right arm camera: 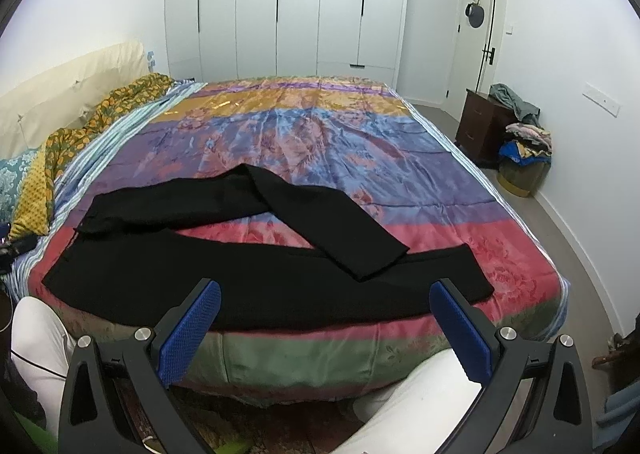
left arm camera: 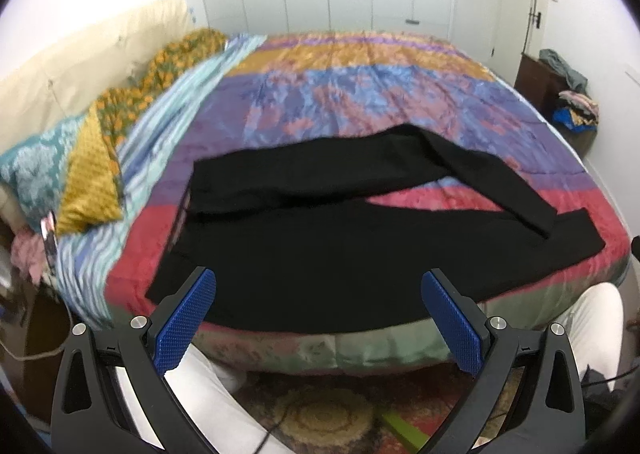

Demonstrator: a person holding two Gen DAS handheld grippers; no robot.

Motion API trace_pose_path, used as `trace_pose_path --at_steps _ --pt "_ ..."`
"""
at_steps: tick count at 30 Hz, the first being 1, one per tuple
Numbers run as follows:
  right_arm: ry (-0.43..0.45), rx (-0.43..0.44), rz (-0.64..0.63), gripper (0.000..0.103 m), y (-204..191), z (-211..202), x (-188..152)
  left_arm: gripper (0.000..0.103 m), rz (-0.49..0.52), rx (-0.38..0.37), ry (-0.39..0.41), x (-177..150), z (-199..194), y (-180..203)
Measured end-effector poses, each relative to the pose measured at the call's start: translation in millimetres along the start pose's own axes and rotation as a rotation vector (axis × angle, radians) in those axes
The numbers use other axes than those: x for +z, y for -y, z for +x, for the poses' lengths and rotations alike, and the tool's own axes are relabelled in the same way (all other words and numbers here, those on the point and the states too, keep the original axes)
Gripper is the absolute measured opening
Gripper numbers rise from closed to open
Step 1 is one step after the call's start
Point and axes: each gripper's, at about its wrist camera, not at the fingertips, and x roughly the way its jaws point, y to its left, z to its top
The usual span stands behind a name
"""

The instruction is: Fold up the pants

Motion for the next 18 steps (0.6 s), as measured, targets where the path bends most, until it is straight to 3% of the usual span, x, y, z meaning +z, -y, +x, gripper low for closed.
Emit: trace_pose_path --at_steps 5,18 --pt "0.018 0.018 -0.020 0.103 -6.3 5.6 4.2 0.103 -0.017 0.015 -0.046 0.6 13.7 -1.0" --pt "-0.010 0.048 -0.046 0.103 -11.4 34.9 -2.6 0.103 0.006 0.037 -0.072 8.2 31.9 5.5"
